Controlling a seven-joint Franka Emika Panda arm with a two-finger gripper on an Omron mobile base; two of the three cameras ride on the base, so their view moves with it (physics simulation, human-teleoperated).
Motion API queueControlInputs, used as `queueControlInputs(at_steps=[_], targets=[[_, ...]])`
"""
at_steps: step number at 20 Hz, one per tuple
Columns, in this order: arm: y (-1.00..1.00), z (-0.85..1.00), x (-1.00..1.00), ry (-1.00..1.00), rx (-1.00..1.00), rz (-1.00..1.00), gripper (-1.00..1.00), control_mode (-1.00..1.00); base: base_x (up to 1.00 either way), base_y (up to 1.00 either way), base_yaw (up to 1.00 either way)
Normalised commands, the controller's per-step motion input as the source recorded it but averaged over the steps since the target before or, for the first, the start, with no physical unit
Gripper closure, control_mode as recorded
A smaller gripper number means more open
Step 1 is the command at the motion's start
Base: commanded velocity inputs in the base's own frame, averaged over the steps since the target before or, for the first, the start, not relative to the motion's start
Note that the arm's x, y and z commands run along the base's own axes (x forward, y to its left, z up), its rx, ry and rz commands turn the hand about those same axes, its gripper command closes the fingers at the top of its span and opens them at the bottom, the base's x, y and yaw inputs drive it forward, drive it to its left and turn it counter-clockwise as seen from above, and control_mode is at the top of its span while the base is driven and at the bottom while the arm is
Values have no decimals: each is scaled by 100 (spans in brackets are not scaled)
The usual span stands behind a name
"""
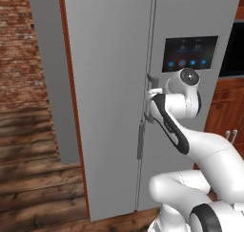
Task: Retrieve a lemon from the fridge and place it on the cutting board with the fish.
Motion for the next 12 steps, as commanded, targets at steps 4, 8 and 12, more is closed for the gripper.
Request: queueControlInputs(at_steps=[4,8,12], targets=[[0,-2,21,0,0,1,-100,-100,0,0,0],[0,-14,25,0,0,0,-100,-100,0,0,0],[-1,-13,31,0,0,0,-100,-100,0,0,0]])
